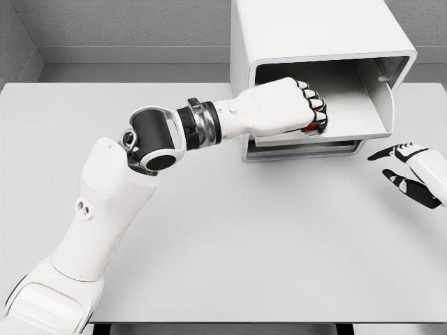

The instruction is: Slide open multi-storey tabletop storage cabinets and put open load switch and slide close multi-storey tabletop storage cabinets

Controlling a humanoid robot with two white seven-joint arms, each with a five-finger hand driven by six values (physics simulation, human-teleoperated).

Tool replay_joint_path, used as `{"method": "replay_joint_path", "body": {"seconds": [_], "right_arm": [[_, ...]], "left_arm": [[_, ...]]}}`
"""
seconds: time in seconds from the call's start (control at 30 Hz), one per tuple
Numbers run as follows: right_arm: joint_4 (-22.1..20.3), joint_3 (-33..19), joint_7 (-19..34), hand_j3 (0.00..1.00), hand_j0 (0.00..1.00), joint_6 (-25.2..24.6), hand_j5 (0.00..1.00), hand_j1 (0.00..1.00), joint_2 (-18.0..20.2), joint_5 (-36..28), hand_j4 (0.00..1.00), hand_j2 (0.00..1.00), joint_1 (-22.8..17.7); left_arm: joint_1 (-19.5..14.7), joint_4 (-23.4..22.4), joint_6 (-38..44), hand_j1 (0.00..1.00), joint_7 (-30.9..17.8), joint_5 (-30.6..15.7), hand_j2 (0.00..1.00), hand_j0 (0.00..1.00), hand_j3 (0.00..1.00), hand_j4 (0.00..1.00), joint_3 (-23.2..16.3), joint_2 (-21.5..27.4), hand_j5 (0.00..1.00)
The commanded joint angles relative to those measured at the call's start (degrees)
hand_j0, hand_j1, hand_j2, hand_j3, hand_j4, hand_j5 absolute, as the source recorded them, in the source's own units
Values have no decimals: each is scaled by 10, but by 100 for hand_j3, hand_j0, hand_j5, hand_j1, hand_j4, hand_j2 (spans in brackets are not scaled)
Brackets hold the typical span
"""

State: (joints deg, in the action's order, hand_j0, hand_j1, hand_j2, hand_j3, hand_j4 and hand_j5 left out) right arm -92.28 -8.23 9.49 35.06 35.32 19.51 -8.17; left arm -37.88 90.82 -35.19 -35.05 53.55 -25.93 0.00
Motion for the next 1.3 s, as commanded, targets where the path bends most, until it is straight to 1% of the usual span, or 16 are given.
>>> {"method": "replay_joint_path", "body": {"seconds": [0.0,0.03,0.1,0.13,0.5,0.57,0.67,0.77,0.83,0.93,1.03,1.1,1.27], "right_arm": [[0,-1,0,58,58,-1,58,58,-2,-3,58,58,0],[0,-1,0,58,58,-1,58,58,-2,-3,58,58,0],[-1,-1,0,58,58,-1,58,58,-2,-3,58,58,0],[-1,-1,0,58,58,-1,58,58,-2,-3,58,58,0],[0,-1,-1,60,60,-1,60,60,-2,-3,60,60,0],[0,-2,-1,60,60,-1,60,60,-2,-3,60,60,0],[0,-2,-1,60,60,-1,60,60,-2,-3,60,60,0],[1,-2,-1,60,60,-1,60,60,-3,-3,60,60,0],[1,-2,-1,60,60,-1,60,60,-3,-3,60,60,0],[1,-2,-1,60,60,-1,60,60,-3,-3,60,60,0],[1,-2,-1,60,60,-1,60,60,-3,-2,60,60,0],[1,-2,-1,60,60,-1,60,60,-3,-3,60,60,0],[2,-2,-1,60,60,-1,60,60,-3,-2,60,60,0]], "left_arm": [[0,2,2,66,1,-3,66,66,66,66,1,0,66],[0,2,2,69,1,-3,69,69,69,69,2,0,69],[0,3,2,69,1,-3,69,69,69,69,3,0,69],[0,3,2,72,1,-3,72,72,72,72,3,0,72],[0,4,2,72,1,-3,72,72,72,72,3,0,72],[0,4,2,75,1,-3,75,75,75,75,3,0,75],[0,4,2,76,1,-3,76,76,76,76,3,0,76],[0,5,2,79,1,-3,79,79,79,79,5,0,79],[0,11,2,83,1,-3,83,83,83,83,8,0,83],[0,14,2,85,1,-5,85,85,85,85,11,0,85],[1,21,2,92,1,-5,92,92,92,92,14,0,92],[1,21,2,94,1,-6,94,94,94,94,18,0,94],[1,31,2,95,1,-8,95,95,95,95,18,0,95]]}}
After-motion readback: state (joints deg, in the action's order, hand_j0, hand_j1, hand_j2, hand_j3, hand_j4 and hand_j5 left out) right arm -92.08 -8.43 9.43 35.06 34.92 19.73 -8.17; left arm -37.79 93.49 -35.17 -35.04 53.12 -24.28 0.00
